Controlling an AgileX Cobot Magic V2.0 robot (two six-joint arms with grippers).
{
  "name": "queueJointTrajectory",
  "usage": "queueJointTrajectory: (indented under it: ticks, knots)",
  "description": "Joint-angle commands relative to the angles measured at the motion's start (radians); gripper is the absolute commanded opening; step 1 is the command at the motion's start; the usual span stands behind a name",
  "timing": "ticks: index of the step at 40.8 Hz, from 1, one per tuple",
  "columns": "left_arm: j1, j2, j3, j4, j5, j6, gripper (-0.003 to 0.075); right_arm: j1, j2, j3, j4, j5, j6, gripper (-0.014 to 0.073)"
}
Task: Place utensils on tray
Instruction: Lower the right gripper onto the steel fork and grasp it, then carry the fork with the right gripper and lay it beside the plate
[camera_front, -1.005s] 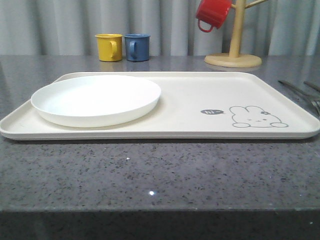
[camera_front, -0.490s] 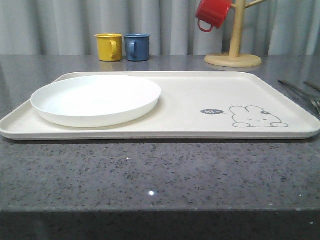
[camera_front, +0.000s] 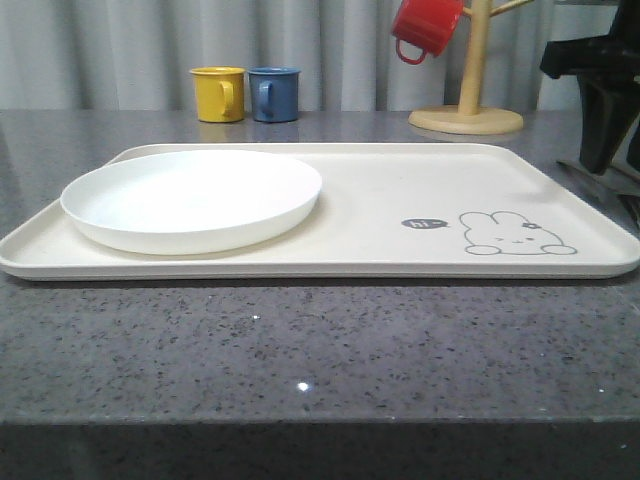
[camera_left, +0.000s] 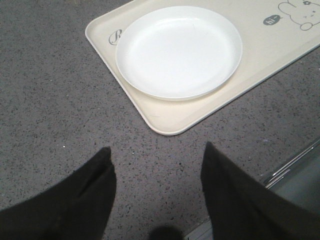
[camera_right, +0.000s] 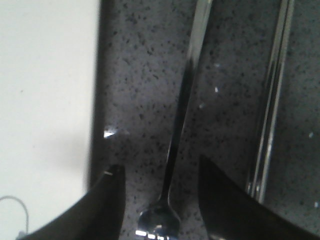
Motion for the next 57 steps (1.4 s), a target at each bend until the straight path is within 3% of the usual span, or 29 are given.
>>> queueJointTrajectory:
  ticks: [1, 10, 20, 29, 37, 48, 57]
  knots:
    - [-0.005, 0.004, -0.026, -0.004, -0.075, -0.011, 0.0368, -0.008, 0.006, -0.064, -0.007, 0.003, 0.007, 0.0354]
    - [-0.005, 0.004, -0.026, -0.004, -0.075, -0.011, 0.0368, -0.008, 0.059, -0.090, -0.007, 0.029, 0.007, 0.0206]
    - [-0.005, 0.004, -0.026, -0.004, -0.075, -0.011, 0.0368, -0.008, 0.061, -0.090, -0.019, 0.029, 0.007, -0.0038]
    - [-0.005, 0.004, -0.026, -0.004, -0.075, -0.011, 0.0368, -0.004, 0.033, -0.141, -0.019, 0.120, 0.007, -0.0048]
    - [-0.005, 0.004, -0.026, -0.004, -0.075, -0.011, 0.0368, 0.087, -0.004, -0.219, -0.002, 0.226, 0.013, -0.0047]
    - [-0.005, 0.004, -0.026, -0.004, -0.075, -0.011, 0.0368, 0.305, 0.027, -0.270, 0.010, 0.204, 0.170, -0.0047]
    - [-0.005, 0.004, -0.026, -0.004, -0.075, -0.011, 0.0368, 0.399, 0.085, -0.275, 0.008, 0.155, 0.352, -0.0047]
